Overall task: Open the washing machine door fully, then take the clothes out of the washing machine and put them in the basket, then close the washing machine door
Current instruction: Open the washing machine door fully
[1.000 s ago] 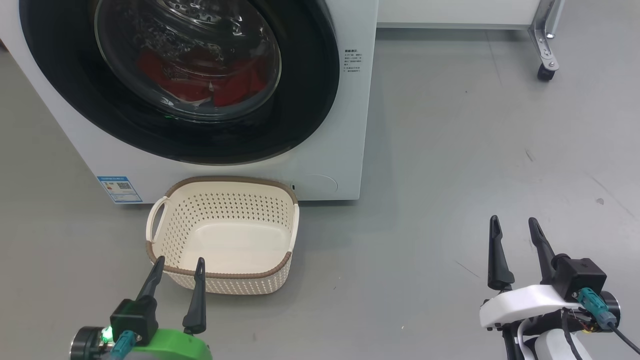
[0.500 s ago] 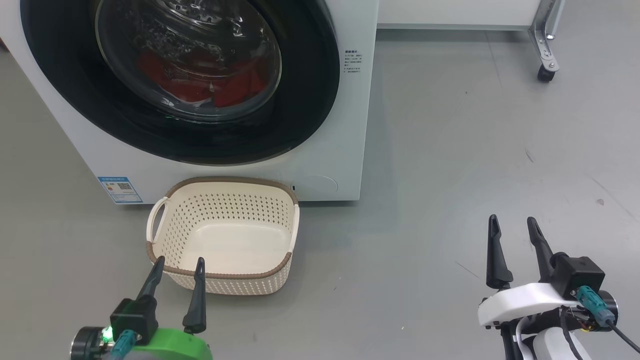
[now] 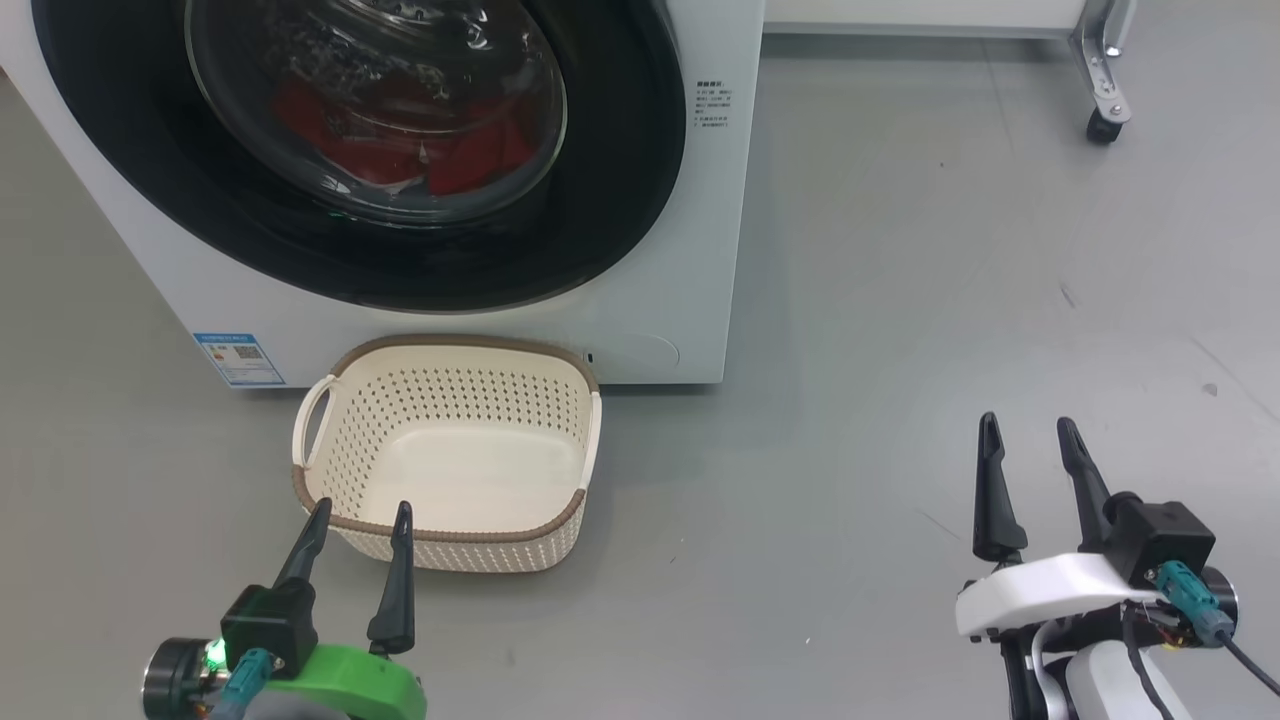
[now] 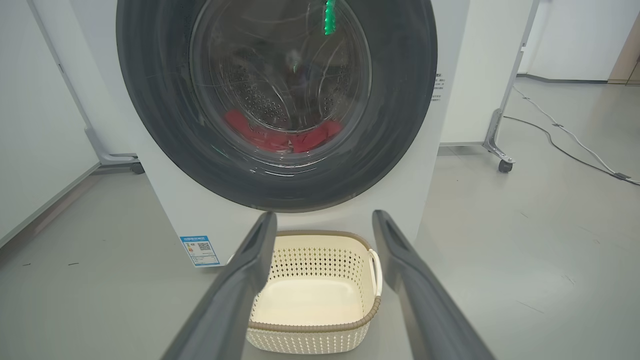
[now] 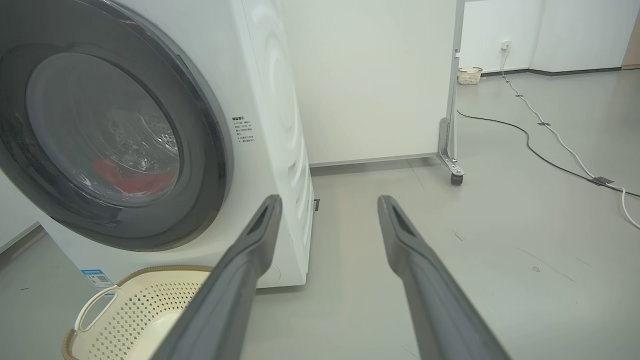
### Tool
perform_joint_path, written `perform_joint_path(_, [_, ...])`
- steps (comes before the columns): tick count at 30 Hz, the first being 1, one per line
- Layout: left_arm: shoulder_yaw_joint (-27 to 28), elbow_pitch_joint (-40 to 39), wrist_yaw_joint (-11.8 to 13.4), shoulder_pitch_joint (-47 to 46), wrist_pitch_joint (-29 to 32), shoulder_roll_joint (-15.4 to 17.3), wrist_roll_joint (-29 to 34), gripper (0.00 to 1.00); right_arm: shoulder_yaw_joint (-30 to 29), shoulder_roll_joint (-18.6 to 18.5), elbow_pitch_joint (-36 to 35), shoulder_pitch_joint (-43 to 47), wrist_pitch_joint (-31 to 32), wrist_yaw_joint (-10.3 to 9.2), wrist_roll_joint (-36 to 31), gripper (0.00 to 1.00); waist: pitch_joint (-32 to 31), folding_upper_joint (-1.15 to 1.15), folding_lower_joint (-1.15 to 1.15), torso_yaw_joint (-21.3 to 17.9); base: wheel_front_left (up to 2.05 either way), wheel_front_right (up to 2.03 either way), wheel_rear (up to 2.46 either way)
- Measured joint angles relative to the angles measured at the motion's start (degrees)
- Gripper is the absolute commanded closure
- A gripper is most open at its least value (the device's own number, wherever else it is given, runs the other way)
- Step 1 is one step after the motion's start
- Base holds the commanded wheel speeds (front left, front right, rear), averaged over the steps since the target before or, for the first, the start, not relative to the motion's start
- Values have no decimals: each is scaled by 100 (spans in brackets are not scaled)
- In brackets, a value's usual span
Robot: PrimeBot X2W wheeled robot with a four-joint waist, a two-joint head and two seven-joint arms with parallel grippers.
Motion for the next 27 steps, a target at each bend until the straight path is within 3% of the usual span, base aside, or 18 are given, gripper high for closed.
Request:
perform_joint_path(8, [-37,-77,-37,-121,0,-13,45,0,-49,-47,-123,-248,0,25,11,0,244,0,0,61,0,0,0])
perform_joint_path(27, [-181,-282,-241,-599,-1,-33,91,0,-235,-535,-433,-1821,378,464,355,0,1189,0,0,376,0,0,0])
